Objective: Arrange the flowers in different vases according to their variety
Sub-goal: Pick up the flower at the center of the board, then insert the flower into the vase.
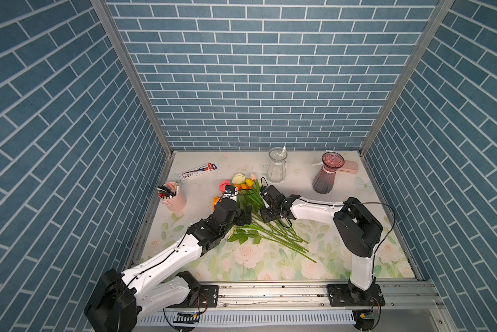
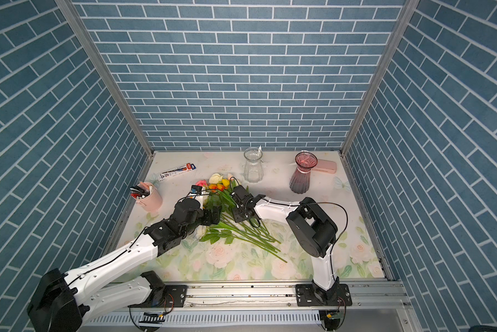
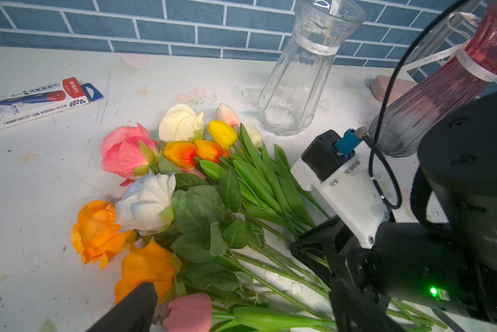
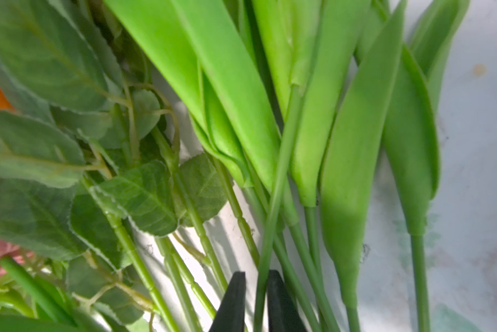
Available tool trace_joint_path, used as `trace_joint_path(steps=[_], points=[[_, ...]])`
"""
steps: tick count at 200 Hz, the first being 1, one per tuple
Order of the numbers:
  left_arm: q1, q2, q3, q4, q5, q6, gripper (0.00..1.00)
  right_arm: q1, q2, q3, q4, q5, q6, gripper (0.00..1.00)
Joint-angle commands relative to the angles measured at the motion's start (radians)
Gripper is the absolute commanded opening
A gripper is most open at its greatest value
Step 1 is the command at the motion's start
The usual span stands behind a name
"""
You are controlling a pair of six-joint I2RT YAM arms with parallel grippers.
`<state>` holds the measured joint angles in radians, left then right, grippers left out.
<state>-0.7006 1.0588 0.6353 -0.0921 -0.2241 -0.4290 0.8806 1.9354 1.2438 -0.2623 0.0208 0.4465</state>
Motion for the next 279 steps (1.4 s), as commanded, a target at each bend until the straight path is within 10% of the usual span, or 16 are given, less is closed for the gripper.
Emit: trace_joint_path(steps=[1, 98, 165, 279], points=[[-0.008, 0.010, 0.008, 0.011, -0.013, 0.009, 1.00, -0.005, -0.019, -0.007, -0.018, 0.019, 0.016, 0.10], [-0.055, -0.002, 0.033, 0.057, -0.020, 0.044, 1.00, -0.027, -0.307, -0.037, -0.035, 0.169, -0.009, 0.00], [-0.129, -0.064, 0.018, 0.153, -0.029, 0.104, 1.00, -0.188, -0.619, -0.226, 0.603, 0.156, -0.262, 0.00], [-0.176, -0.093, -0.034, 0.235, -0.063, 0.105, 1.00, -0.344, -0.095, 0.302, 0.729, -0.178, -0.391, 0.00]])
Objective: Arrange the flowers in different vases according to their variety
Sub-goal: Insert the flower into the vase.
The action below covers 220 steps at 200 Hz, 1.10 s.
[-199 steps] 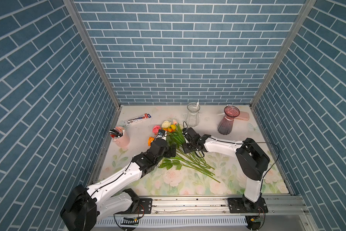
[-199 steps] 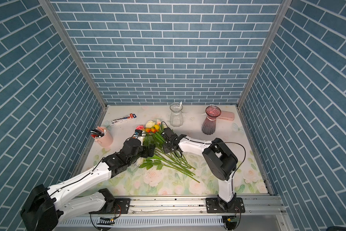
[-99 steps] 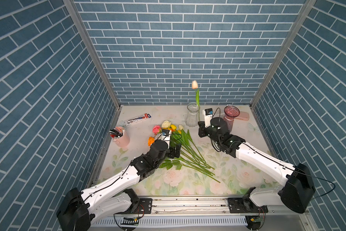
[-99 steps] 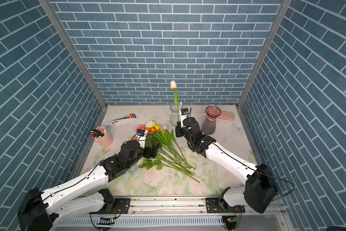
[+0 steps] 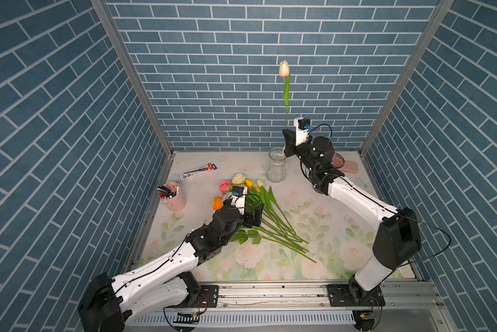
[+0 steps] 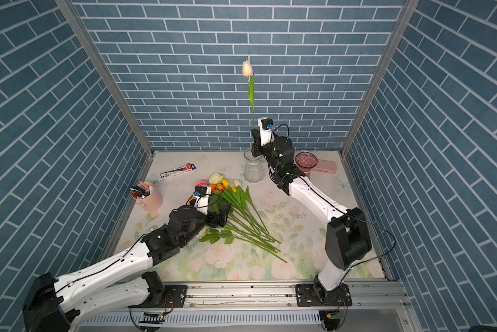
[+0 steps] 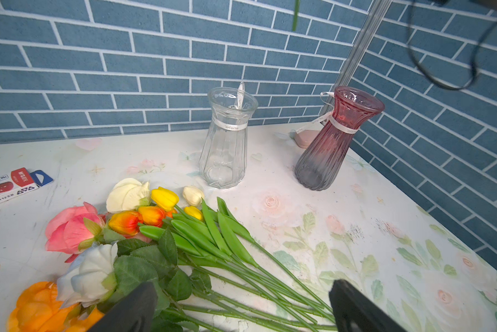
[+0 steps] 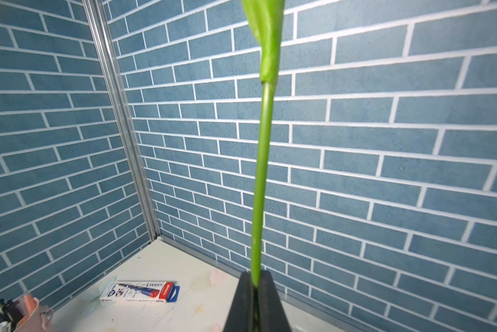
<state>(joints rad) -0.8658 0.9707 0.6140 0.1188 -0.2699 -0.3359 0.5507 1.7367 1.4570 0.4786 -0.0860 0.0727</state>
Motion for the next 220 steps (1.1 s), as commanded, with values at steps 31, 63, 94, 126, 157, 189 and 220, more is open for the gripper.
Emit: trace_joint_path(steps=[31, 63, 94, 126, 157, 189, 220], points=[[-0.013, -0.012, -0.015, 0.028, -0.025, 0.018, 1.00, -0.047, 0.239, 0.203, -0.025, -0.111, 0.032, 0.00], [-0.014, -0.016, -0.017, 0.024, -0.037, 0.034, 1.00, -0.060, 0.359, 0.316, -0.084, -0.130, 0.050, 0.00], [-0.013, -0.022, -0.021, 0.017, -0.052, 0.042, 1.00, -0.060, 0.392, 0.303, -0.095, -0.127, 0.063, 0.00], [-0.013, -0.025, -0.025, 0.017, -0.060, 0.050, 1.00, -0.061, 0.370, 0.203, -0.069, -0.124, 0.083, 0.00], [-0.013, -0.024, -0.025, 0.021, -0.060, 0.051, 1.00, -0.061, 0.338, 0.106, -0.034, -0.117, 0.091, 0.00], [-0.014, -0.023, -0.024, 0.022, -0.056, 0.052, 1.00, -0.060, 0.324, 0.095, -0.060, -0.113, 0.078, 0.00], [-0.013, -0.023, -0.022, 0.019, -0.058, 0.054, 1.00, -0.060, 0.319, 0.114, -0.105, -0.100, 0.061, 0.10]])
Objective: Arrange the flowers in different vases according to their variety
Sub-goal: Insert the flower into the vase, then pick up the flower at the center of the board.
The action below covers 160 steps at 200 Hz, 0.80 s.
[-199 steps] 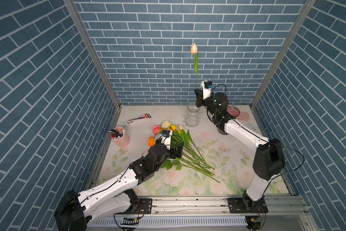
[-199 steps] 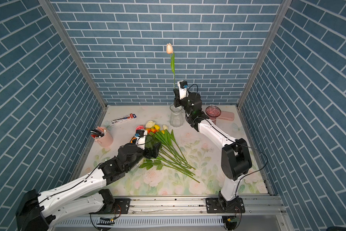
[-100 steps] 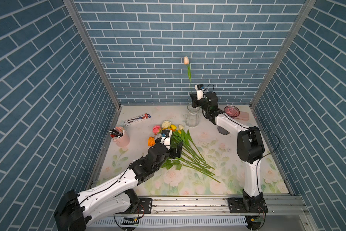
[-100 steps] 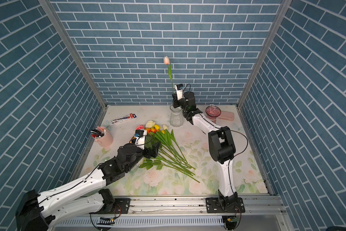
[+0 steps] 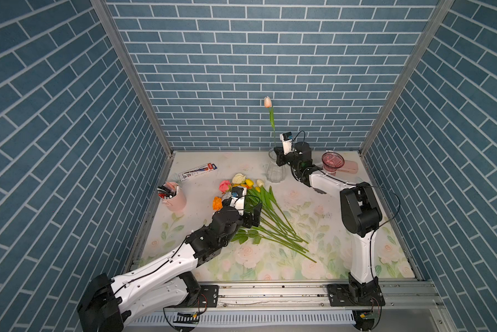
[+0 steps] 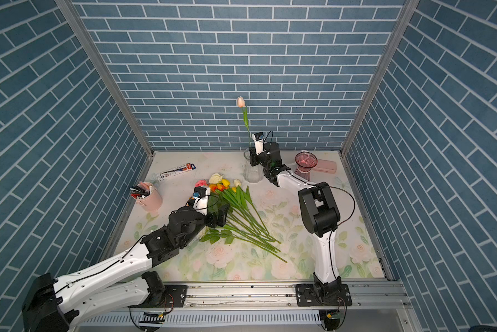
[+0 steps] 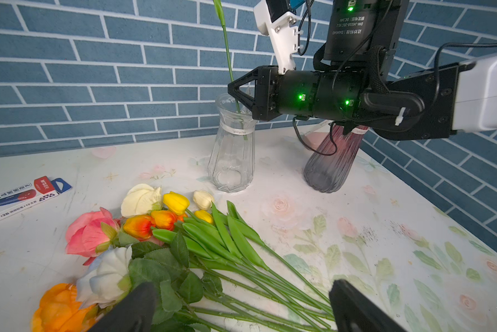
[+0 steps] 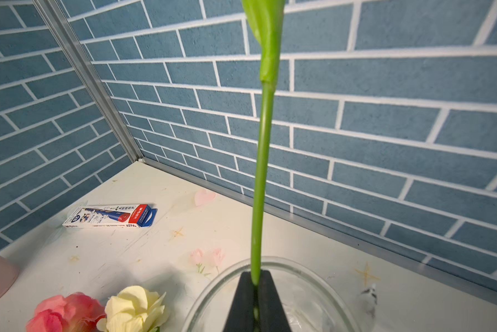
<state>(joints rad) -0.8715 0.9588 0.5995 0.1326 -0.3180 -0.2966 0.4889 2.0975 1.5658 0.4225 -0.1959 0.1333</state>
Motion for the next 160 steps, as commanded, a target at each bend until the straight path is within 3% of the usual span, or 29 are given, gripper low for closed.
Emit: trace_joint_path(steps=[1, 43, 99, 160], points=[[-0.008, -0.011, -0.007, 0.005, -0.010, 0.014, 1.00, 0.002, -0.042, 0.007, -0.051, 0.009, -0.001, 0.11], [-0.008, -0.011, -0.004, 0.000, -0.010, 0.016, 1.00, 0.002, -0.046, 0.027, -0.093, 0.013, -0.015, 0.22], [-0.009, -0.011, -0.001, -0.002, -0.013, 0.017, 1.00, 0.002, -0.074, 0.025, -0.129, 0.011, -0.021, 0.25], [-0.008, -0.014, 0.012, -0.021, -0.055, 0.037, 1.00, 0.011, -0.240, -0.026, -0.321, -0.144, -0.110, 0.26]])
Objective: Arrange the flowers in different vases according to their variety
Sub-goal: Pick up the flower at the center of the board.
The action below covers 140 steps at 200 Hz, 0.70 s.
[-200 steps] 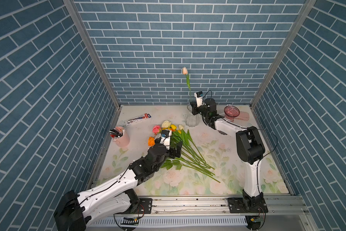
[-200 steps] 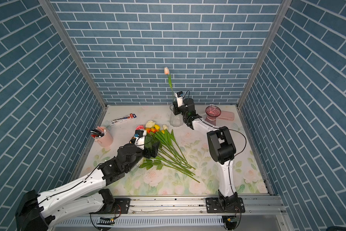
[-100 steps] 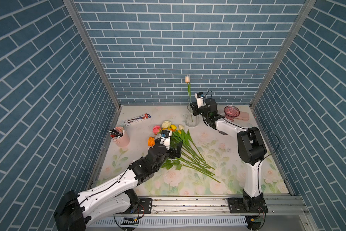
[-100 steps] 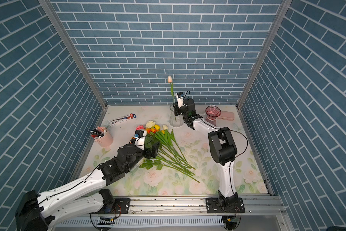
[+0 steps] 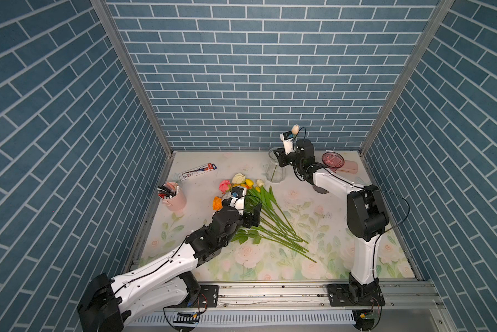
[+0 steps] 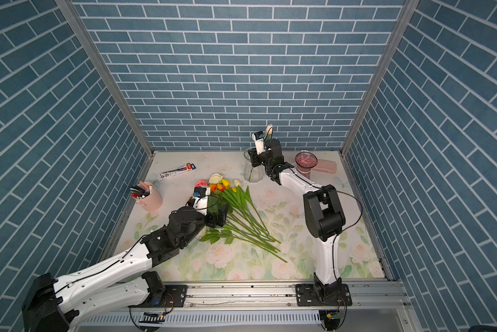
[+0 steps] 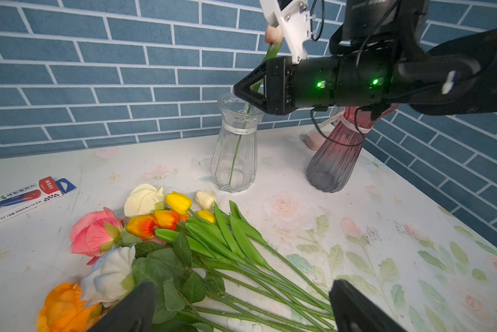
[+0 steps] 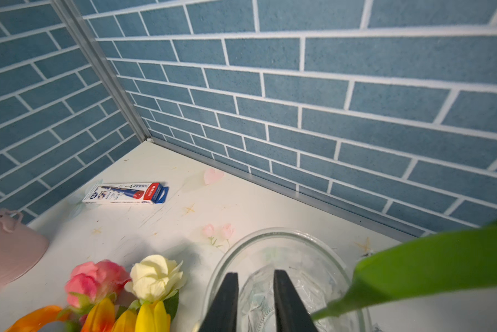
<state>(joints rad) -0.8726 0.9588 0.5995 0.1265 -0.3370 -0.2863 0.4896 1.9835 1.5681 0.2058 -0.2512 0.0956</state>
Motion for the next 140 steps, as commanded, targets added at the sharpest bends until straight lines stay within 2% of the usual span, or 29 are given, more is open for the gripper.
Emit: trace_joint_path(steps=[1, 33, 75, 105, 140], points=[[-0.007, -0.014, 0.013, -0.016, -0.037, 0.028, 1.00, 0.010, -0.131, -0.031, -0.108, -0.091, -0.075, 0.26], [-0.006, -0.025, 0.040, -0.049, -0.068, 0.041, 1.00, 0.032, -0.263, -0.152, -0.259, -0.108, -0.117, 0.26], [-0.007, -0.056, 0.060, -0.096, -0.152, -0.030, 1.00, 0.113, -0.403, -0.443, -0.355, 0.010, -0.041, 0.25], [-0.006, -0.051, 0.056, -0.112, -0.143, -0.029, 1.00, 0.187, -0.392, -0.566, -0.394, 0.102, 0.039, 0.25], [-0.006, -0.043, 0.047, -0.104, -0.101, -0.029, 1.00, 0.195, -0.327, -0.614, -0.335, 0.166, 0.121, 0.24]])
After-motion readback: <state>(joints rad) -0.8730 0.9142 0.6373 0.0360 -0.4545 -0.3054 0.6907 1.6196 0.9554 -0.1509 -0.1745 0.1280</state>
